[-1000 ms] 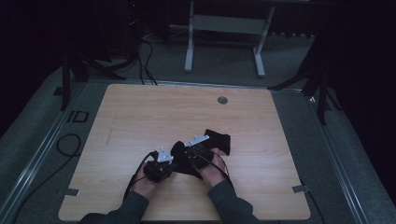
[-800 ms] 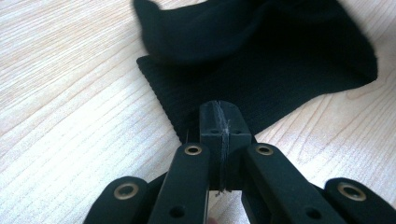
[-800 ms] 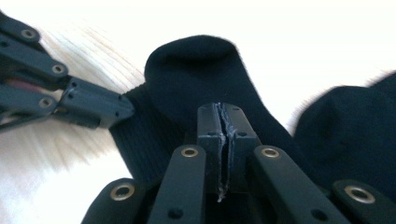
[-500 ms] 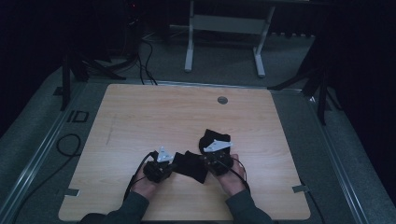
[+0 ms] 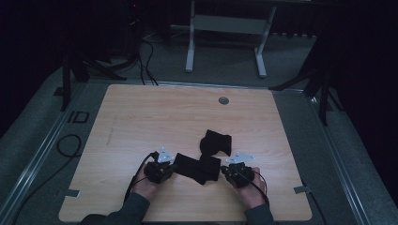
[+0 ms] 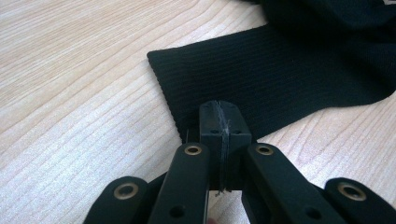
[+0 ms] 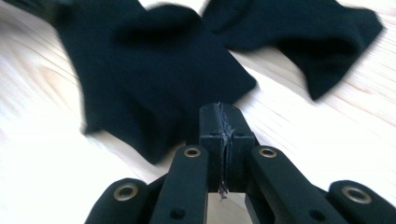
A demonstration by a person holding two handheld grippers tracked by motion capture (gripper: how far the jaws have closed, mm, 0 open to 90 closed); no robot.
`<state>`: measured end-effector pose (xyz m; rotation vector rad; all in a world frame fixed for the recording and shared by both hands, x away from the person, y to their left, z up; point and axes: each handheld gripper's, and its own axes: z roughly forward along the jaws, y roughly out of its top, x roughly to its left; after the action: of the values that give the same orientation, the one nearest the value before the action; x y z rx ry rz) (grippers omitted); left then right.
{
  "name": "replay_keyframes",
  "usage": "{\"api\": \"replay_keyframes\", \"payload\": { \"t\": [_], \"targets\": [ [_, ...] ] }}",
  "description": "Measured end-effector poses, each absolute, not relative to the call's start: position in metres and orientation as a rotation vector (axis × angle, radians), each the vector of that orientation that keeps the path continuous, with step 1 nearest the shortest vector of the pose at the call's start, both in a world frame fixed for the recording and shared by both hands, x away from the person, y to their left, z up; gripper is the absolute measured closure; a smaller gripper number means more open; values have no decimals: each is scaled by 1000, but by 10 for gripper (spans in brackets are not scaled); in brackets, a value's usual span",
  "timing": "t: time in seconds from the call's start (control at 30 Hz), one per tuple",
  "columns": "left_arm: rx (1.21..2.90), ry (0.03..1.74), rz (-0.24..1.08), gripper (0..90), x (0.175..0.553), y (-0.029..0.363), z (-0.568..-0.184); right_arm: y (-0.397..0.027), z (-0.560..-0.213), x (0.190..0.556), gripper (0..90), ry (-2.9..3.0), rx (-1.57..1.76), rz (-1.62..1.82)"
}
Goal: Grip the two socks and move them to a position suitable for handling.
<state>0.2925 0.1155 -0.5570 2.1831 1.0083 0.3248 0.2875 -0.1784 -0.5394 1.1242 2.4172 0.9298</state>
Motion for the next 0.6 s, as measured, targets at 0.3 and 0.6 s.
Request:
{"api": "replay_keyframes", "payload": {
  "t": [0.3,0.6],
  "targets": [
    [2181,1010,325,900,292,116,-557,-168,-523,291,738,2385,1125,997],
    [2183,1009,326,900,292,116,-557,-129,-511,312,649,2419,1087,1019]
  ]
}}
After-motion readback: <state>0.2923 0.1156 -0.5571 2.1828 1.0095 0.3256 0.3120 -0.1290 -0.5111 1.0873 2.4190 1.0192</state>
